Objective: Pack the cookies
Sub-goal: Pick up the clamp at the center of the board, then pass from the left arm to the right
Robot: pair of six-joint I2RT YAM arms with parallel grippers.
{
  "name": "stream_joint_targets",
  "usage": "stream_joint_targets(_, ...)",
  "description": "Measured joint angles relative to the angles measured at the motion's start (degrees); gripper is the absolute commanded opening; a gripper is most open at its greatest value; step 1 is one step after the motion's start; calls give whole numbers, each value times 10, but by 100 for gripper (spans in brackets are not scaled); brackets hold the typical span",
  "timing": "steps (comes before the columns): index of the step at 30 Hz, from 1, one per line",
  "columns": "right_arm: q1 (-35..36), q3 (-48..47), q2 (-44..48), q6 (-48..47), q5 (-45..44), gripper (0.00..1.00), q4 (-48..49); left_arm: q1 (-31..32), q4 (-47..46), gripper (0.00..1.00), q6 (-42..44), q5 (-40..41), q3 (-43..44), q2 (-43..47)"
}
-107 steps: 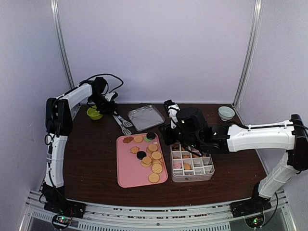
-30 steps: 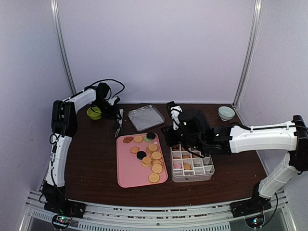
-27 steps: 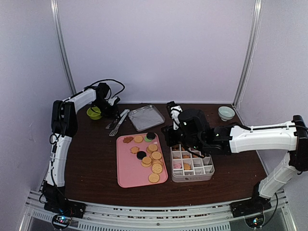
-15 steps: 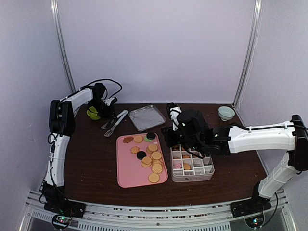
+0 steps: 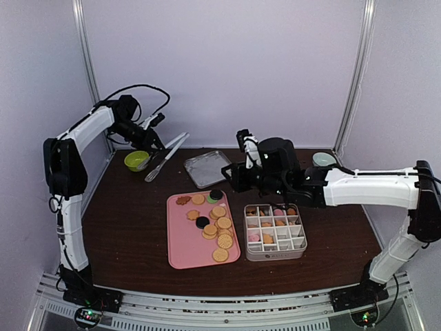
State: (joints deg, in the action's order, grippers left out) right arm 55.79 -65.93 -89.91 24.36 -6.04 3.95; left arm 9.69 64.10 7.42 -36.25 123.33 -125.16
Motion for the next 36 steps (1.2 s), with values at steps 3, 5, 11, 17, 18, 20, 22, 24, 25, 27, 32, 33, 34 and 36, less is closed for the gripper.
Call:
stream_joint_targets(3,-31,-27,-12,25,53,62,30,0,6,11,19,-71,-30,61)
stream_joint_targets(5,-47,-52,-26,48,90,66,49,2,11,12,33,-112,-47,95)
stream_joint_targets(11,-58,-138,-73,99,177,62,77,29,49,12,102,-146,-75,160)
stream_joint_targets(17,-56,-183,-94,138,215,48,79,77,71,11,133,-125,-112,211)
stream_joint_targets(18,-56,-183,-95,144,217,47,78,82,72,10,133,-123,-113,215)
stream_joint_targets(20,-53,-183,-99,150,219,44,76,88,69,10,130,-119,-113,224)
stream_joint_targets(22,-50,-183,-104,153,218,42,72,91,64,10,125,-115,-112,230)
stream_joint_targets(24,-47,-183,-105,155,216,41,68,95,60,10,117,-111,-110,233)
stream_joint_targets(25,-44,-183,-106,156,214,41,67,96,58,10,113,-110,-109,233)
stream_joint_targets(27,-40,-183,-106,159,211,40,67,101,53,9,106,-106,-106,233)
stream_joint_targets(32,-34,-193,-117,164,202,30,70,117,39,7,89,-98,-105,233)
stream_joint_targets(33,-33,-200,-123,165,197,28,70,119,34,7,84,-97,-105,233)
stream_joint_targets(34,-33,-207,-131,167,191,28,70,122,29,7,80,-96,-105,233)
stream_joint_targets(36,-33,-220,-146,170,180,27,68,125,20,6,72,-96,-105,233)
